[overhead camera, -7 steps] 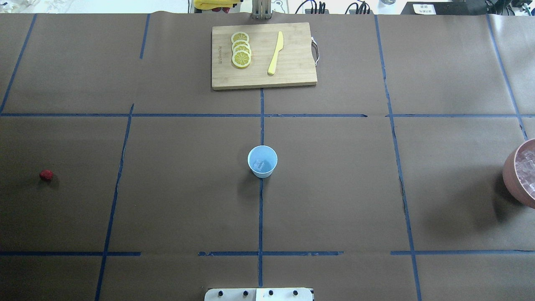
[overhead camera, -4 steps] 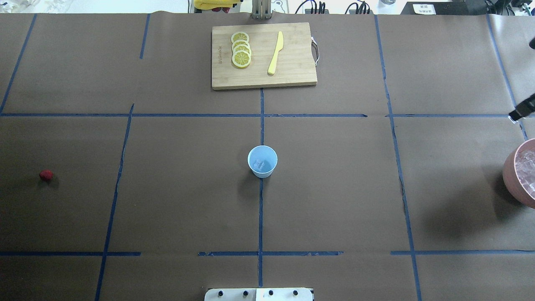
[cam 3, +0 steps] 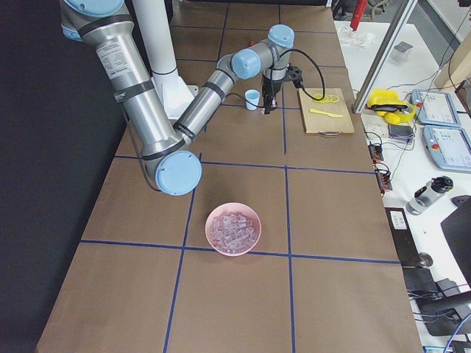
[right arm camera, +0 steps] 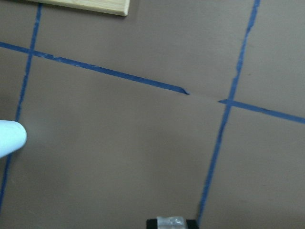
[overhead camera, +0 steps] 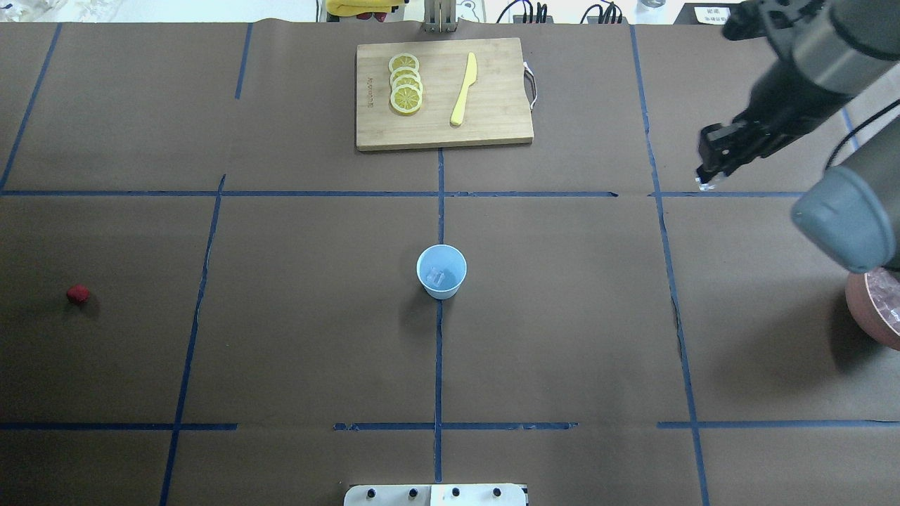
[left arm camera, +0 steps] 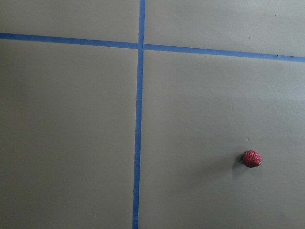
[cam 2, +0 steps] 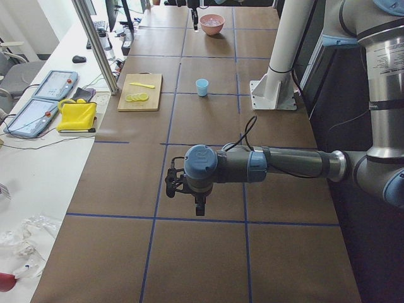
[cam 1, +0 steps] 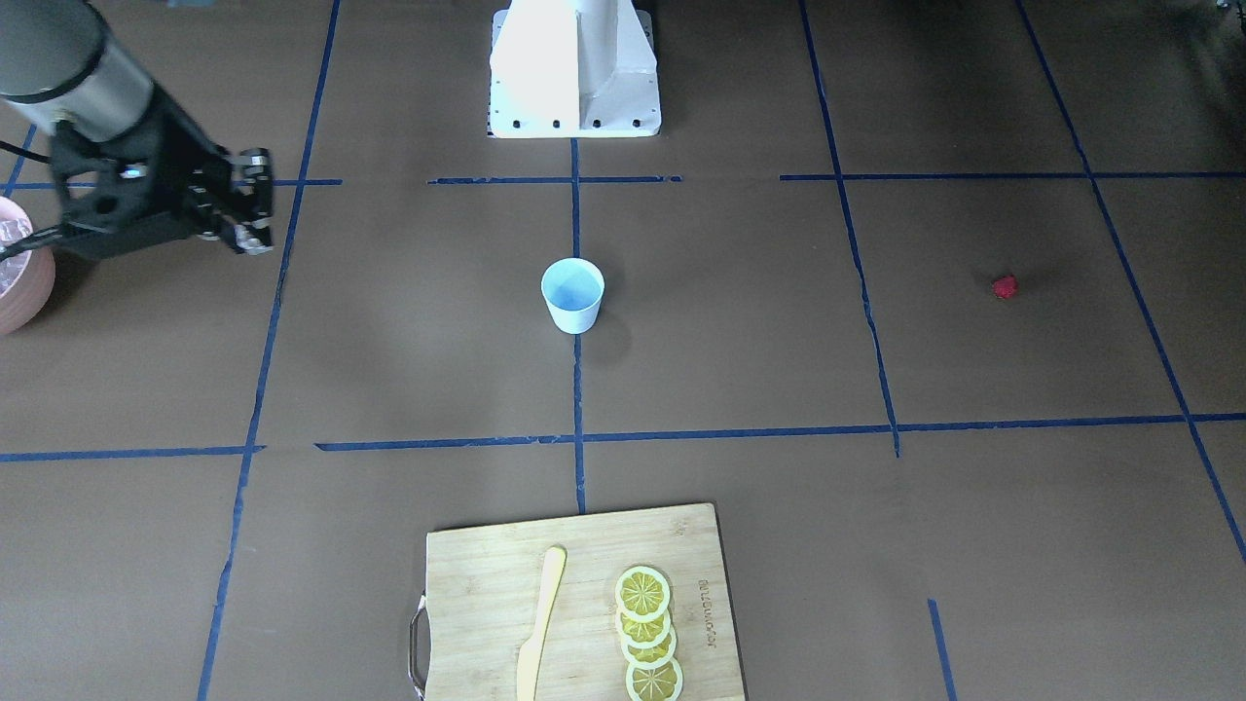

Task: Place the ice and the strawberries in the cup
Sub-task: 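Carry the ice cube with the right gripper over the cup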

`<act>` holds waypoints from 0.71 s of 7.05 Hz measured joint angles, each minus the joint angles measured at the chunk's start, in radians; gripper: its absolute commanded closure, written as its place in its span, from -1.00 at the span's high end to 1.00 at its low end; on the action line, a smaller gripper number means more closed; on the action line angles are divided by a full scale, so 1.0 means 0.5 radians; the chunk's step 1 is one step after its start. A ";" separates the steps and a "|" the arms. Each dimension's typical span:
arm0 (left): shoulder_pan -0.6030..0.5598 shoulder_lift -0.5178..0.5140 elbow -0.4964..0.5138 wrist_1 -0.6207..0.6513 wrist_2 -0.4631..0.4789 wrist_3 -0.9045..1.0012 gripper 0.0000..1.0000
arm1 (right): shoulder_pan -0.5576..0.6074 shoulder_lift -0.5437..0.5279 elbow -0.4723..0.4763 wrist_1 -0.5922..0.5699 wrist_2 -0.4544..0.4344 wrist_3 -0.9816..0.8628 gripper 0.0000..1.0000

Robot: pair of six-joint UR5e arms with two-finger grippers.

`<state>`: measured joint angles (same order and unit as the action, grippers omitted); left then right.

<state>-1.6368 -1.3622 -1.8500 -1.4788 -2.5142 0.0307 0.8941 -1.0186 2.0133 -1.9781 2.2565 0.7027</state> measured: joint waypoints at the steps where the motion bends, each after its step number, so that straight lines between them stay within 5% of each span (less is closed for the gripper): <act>1: 0.000 0.000 0.002 0.000 0.000 0.000 1.00 | -0.203 0.152 -0.087 0.087 -0.132 0.321 -1.00; 5: 0.000 -0.001 0.002 0.002 0.000 0.000 1.00 | -0.642 0.486 -0.610 0.531 -0.601 0.884 -1.00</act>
<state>-1.6368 -1.3625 -1.8489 -1.4777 -2.5142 0.0307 0.5729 -0.7755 1.7085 -1.7124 1.9561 1.1447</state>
